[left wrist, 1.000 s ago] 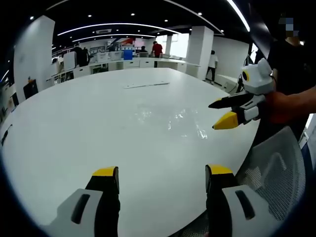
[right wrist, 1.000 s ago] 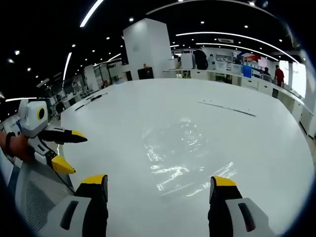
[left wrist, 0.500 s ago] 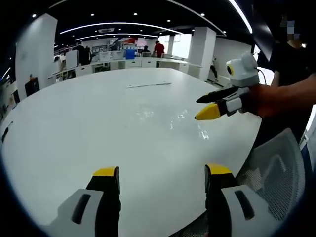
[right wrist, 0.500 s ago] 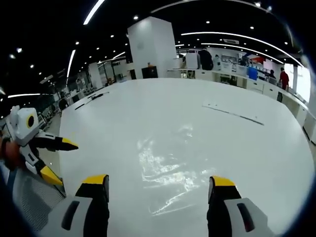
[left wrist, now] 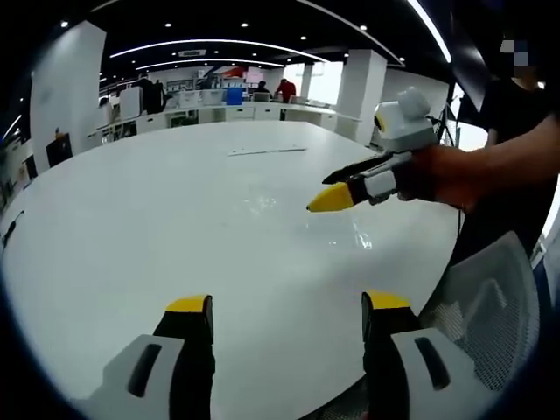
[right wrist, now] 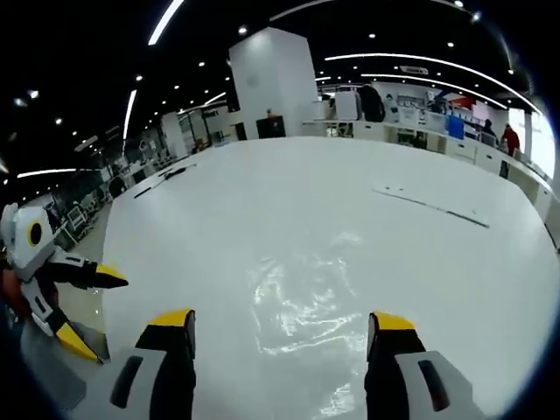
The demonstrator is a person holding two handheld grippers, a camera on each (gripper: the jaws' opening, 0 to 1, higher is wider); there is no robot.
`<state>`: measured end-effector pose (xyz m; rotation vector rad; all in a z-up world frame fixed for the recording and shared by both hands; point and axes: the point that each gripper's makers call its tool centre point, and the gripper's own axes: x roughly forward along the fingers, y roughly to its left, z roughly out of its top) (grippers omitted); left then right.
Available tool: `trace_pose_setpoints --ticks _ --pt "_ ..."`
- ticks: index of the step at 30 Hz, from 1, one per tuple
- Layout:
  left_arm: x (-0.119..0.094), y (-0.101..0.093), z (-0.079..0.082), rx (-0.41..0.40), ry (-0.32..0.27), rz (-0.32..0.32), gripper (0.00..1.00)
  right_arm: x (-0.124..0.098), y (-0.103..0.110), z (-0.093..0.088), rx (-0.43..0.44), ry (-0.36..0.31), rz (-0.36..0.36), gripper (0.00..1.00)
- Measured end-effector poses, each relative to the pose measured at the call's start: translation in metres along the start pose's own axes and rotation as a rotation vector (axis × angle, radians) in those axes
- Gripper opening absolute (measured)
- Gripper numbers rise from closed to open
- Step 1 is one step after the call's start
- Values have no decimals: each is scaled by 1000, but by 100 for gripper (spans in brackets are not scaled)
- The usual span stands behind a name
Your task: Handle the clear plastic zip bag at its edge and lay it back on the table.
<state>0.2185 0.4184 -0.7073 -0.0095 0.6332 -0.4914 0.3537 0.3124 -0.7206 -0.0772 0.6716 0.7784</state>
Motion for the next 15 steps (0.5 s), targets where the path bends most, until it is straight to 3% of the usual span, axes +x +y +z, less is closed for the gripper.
trace_pose_setpoints --ticks 9,15 --pt "1 3 0 -16 -11 3 68 36 13 18 17 7 14 75" --pt "1 4 -1 -22 -17 0 68 54 18 20 11 31 20 74"
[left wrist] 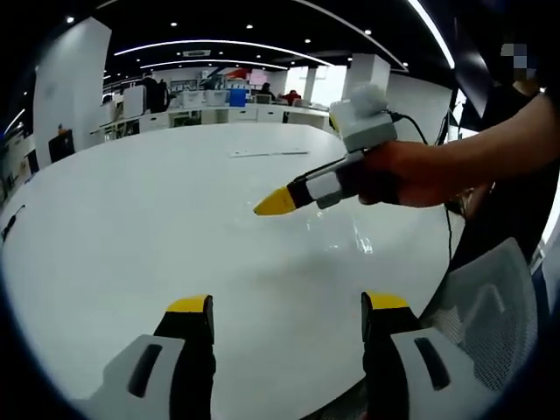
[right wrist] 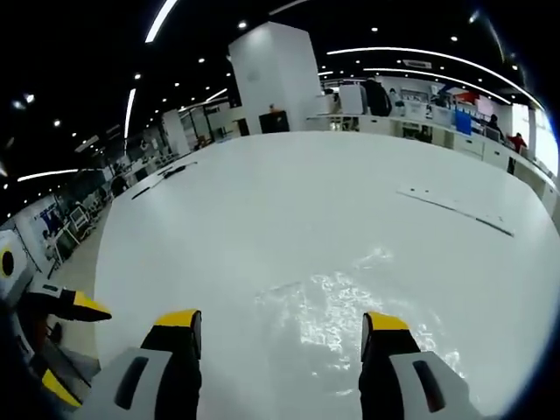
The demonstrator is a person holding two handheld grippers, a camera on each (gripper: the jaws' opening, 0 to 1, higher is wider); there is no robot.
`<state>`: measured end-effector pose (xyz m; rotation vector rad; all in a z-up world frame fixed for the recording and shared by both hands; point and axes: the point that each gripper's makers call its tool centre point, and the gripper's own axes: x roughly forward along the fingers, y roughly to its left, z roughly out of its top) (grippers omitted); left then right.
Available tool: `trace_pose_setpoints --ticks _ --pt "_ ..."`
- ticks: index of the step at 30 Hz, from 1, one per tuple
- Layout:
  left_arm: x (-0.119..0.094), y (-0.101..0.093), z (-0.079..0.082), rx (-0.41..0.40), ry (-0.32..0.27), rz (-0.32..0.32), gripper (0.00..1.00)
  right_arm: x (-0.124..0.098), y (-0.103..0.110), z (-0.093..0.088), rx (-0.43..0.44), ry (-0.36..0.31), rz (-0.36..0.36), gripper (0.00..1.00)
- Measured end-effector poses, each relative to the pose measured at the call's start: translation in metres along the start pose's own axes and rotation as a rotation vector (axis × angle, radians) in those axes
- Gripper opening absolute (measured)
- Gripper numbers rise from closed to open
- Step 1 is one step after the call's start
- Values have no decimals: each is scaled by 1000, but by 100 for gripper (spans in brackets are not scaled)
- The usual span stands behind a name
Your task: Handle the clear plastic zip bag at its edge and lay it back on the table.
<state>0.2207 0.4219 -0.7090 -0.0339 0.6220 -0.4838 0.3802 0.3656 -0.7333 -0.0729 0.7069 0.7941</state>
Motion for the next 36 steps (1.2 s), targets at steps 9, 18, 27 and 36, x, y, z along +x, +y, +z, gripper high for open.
trace_pose_setpoints --ticks 9,18,27,36 --pt "-1 -4 1 -4 -5 -14 68 24 -3 -5 15 16 -26 74" --pt "-1 -5 2 -14 -13 -20 67 45 -13 -9 21 17 -75 71" --pt "-4 -11 5 -16 -11 -31 67 57 -21 -2 58 -16 -134 68" --pt "-5 -10 5 -25 -6 -30 67 57 -25 -5 -85 16 -196 61"
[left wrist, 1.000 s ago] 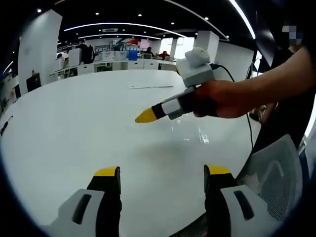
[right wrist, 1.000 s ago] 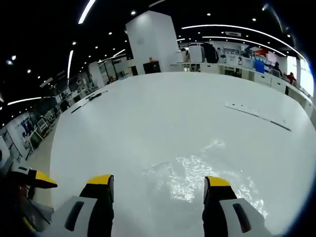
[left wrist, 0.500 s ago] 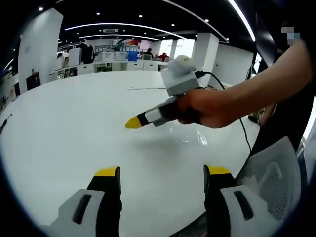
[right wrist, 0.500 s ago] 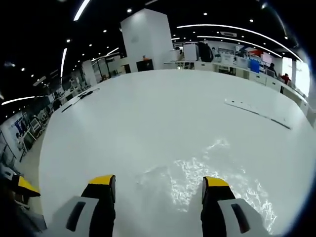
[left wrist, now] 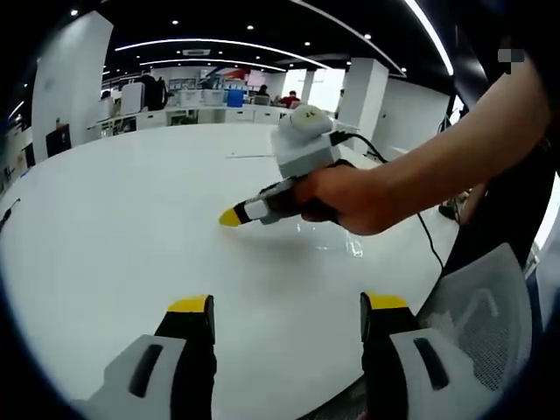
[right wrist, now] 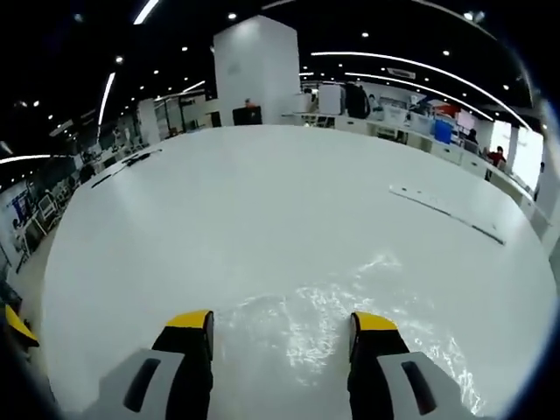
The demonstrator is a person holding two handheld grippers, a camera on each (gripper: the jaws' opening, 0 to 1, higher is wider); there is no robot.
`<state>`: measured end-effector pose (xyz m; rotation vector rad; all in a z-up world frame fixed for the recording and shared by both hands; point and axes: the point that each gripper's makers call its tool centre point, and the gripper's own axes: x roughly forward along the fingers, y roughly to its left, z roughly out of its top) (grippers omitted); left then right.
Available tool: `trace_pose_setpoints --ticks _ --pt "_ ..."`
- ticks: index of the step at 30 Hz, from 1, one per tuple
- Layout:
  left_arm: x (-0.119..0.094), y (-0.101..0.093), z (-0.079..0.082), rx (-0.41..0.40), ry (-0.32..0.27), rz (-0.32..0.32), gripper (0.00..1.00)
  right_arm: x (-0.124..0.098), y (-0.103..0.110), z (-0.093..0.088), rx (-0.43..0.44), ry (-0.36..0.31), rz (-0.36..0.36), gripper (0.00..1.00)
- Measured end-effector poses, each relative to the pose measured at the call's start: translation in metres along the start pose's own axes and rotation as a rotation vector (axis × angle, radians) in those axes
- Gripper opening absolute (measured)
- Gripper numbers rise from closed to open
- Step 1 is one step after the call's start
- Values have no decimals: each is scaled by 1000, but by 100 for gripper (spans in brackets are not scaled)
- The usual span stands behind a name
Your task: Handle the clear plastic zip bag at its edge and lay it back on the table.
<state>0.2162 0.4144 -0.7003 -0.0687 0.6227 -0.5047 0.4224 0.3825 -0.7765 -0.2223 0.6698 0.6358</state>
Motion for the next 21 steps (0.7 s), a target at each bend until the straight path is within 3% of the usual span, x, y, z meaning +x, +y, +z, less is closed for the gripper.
trace_pose_setpoints --ticks 10,21 --pt "1 0 -1 -2 4 -2 66 -1 0 0 -17 -6 4 60" --pt "0 1 1 -8 1 2 64 4 -3 -1 -28 13 24 48"
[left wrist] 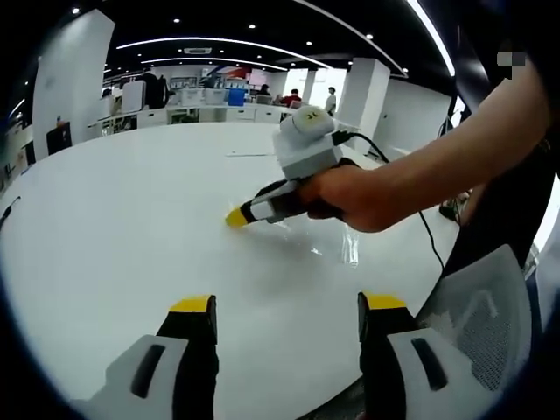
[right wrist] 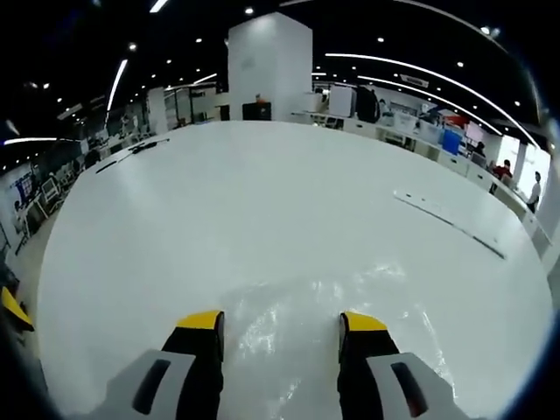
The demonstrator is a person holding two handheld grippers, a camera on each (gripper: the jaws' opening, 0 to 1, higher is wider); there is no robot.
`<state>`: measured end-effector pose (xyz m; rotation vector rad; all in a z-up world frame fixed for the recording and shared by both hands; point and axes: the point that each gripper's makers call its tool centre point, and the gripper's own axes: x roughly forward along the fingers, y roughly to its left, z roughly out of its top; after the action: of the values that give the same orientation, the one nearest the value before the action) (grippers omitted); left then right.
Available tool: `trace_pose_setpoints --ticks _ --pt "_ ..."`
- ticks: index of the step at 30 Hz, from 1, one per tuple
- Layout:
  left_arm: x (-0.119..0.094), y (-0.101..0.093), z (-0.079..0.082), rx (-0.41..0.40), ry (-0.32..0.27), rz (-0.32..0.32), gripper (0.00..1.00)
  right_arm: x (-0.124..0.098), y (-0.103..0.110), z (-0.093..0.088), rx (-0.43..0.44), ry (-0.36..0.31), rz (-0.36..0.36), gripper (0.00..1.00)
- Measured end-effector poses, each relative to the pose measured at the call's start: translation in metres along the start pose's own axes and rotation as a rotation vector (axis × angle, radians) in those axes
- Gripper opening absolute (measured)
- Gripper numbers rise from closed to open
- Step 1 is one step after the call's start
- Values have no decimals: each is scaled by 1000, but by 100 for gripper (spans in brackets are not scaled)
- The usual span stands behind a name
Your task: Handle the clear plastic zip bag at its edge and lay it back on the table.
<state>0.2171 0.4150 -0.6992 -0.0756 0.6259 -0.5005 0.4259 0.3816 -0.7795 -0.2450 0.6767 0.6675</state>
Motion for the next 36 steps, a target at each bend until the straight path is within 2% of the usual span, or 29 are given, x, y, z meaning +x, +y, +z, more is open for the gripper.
trace_pose_setpoints --ticks 4,14,18,22,26,30,36 --pt "0 0 0 1 0 -2 63 -1 -3 0 -10 5 11 42" --pt "2 2 -2 -1 2 -1 62 -9 -4 -2 -6 41 39 17" --pt "2 2 -2 -1 5 -1 62 -10 -3 -6 -34 68 67 9" --pt "1 6 -2 -21 2 9 61 -15 0 -6 -135 78 108 0" --pt "0 16 -1 -87 -14 29 58 -25 3 -7 -226 74 133 0" --pt "-1 22 0 -92 -23 54 57 -44 8 -6 -299 58 148 0" --pt "4 24 9 -81 -30 59 56 -64 11 -7 -346 31 160 0"
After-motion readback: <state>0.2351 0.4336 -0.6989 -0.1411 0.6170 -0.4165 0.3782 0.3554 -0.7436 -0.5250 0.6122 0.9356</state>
